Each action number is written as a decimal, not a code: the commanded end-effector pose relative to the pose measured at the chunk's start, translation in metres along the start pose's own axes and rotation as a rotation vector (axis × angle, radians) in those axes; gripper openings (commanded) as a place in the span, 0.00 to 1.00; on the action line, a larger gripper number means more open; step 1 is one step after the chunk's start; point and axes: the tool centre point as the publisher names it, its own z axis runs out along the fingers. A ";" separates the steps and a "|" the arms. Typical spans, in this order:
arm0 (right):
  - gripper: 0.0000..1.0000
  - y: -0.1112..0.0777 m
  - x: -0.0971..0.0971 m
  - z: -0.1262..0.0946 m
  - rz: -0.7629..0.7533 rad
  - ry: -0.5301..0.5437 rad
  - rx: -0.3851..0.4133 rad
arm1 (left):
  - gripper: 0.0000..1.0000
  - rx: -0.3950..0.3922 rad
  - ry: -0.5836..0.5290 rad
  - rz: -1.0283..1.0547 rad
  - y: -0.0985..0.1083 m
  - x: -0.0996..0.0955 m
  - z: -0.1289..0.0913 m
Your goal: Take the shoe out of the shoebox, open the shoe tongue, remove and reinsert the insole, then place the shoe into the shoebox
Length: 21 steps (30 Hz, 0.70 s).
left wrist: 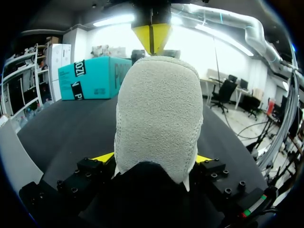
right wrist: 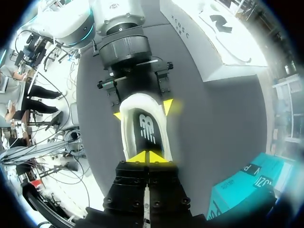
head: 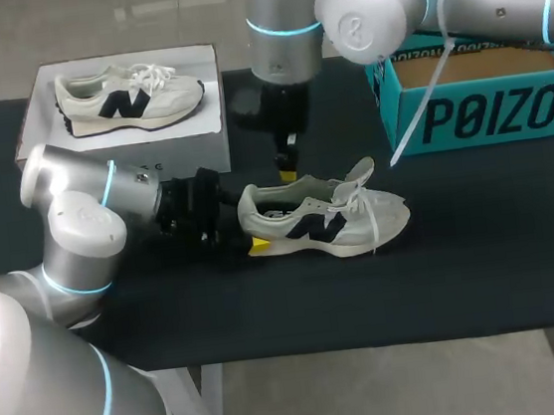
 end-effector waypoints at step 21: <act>0.00 0.005 0.009 0.006 -0.085 -0.090 0.220 | 0.00 -0.002 0.002 0.000 0.000 -0.001 0.000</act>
